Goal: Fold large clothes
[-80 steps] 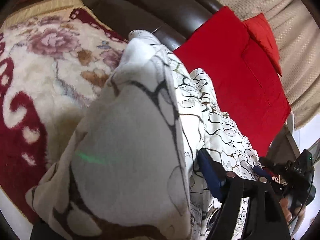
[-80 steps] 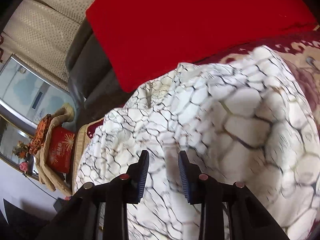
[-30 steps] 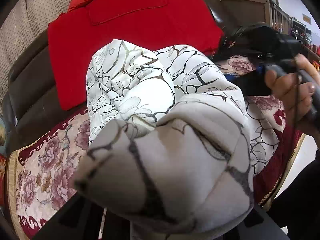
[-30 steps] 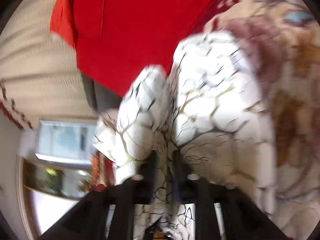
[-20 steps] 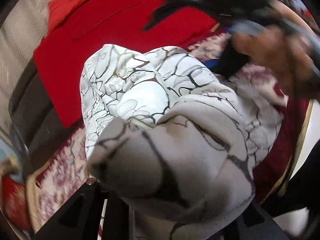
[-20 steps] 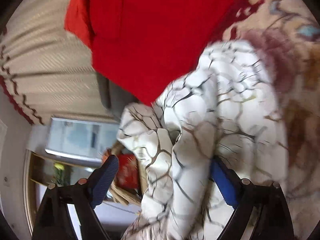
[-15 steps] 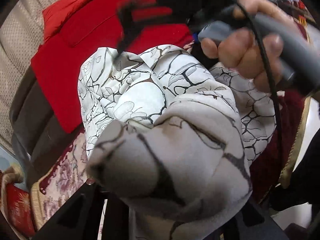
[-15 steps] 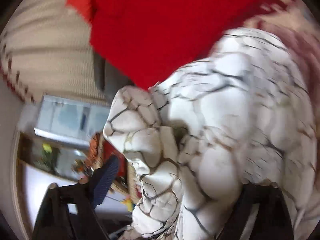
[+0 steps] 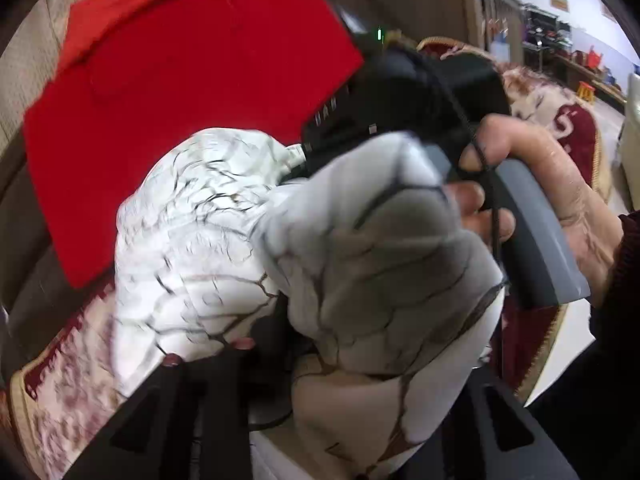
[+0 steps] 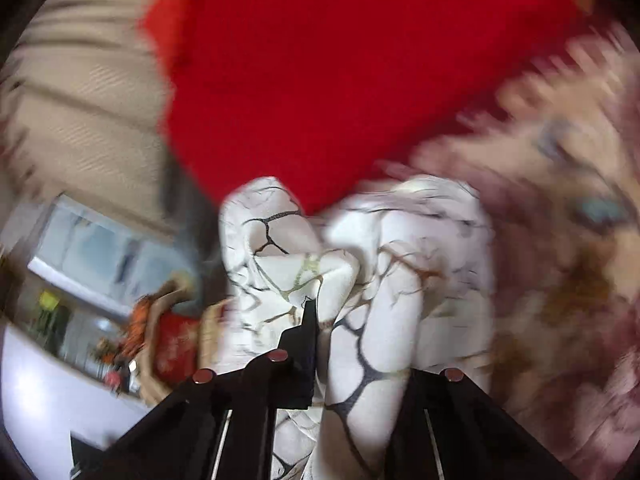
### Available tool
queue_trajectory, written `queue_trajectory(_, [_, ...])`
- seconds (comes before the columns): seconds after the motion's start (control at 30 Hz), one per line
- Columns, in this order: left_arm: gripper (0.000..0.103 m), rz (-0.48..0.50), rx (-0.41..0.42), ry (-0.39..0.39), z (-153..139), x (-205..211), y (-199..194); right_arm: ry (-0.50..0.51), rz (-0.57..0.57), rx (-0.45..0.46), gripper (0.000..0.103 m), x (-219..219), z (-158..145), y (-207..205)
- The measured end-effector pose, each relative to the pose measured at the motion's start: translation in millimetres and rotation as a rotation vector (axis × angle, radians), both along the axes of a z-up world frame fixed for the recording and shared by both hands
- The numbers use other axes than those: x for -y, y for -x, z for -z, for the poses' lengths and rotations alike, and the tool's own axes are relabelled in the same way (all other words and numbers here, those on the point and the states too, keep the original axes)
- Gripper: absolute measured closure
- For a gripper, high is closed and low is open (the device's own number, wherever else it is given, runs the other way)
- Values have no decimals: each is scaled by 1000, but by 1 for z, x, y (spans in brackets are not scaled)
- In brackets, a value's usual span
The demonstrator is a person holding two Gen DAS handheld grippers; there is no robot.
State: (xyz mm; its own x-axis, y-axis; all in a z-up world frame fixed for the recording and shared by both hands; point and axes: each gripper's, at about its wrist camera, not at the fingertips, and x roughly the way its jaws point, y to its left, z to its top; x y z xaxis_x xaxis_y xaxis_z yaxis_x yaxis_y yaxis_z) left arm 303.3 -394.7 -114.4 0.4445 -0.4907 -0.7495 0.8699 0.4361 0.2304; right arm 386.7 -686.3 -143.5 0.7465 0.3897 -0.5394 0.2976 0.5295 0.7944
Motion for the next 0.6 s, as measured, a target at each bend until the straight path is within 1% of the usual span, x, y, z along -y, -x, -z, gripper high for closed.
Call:
queue_trajectory(0.03, [64, 1, 27, 1, 4, 0, 5, -60, -10, -31, 93, 5, 22, -3])
queue_trajectory(0.07, [55, 9, 41, 5, 4, -2, 9, -135, -13, -23, 93, 9, 37, -3])
queue_trajectory(0.1, [50, 25, 35, 14, 1, -8, 13, -154, -15, -10, 93, 11, 38, -1])
queue_trajectory(0.13, [44, 35, 13, 22, -2, -13, 16, -123, -23, -9, 91, 10, 33, -1])
queue_trajectory(0.2, [43, 51, -47, 54, -18, -30, 23, -33, -41, -16, 89, 1, 26, 0])
queue_trajectory(0.23, [43, 64, -96, 88, -31, -42, 27, -29, -40, -15, 88, 0, 26, 0])
queue_trajectory(0.27, [43, 80, -136, 127, -43, -53, 33, -46, -36, -11, 86, 0, 27, 0])
queue_trajectory(0.3, [40, 95, -166, 176, -57, -66, 35, -84, -33, -10, 84, 4, 30, 3])
queue_trajectory(0.33, [37, 100, -171, 222, -71, -80, 35, -107, -26, -17, 81, 5, 29, 4])
queue_trajectory(0.37, [33, 83, -150, 241, -82, -89, 40, -117, -20, -27, 80, 3, 30, 5])
queue_trajectory(0.43, [32, 0, -94, 242, -93, -101, 22, -134, -8, -53, 72, 7, 27, 15])
queue_trajectory(0.47, [32, -44, -88, 242, -93, -106, 12, -127, -6, -56, 71, 9, 20, 22])
queue_trajectory(0.5, [32, -100, -98, 240, -92, -108, 0, -99, -2, -59, 69, 9, 12, 30])
queue_trajectory(0.53, [32, -160, -126, 230, -86, -110, -15, -60, 11, -67, 69, 8, 2, 37])
queue_trajectory(0.57, [32, -186, -158, 216, -78, -109, -23, -9, 33, -65, 69, 7, -10, 47])
queue_trajectory(0.6, [32, -201, -188, 201, -66, -106, -29, 50, 52, -42, 69, 5, -24, 57])
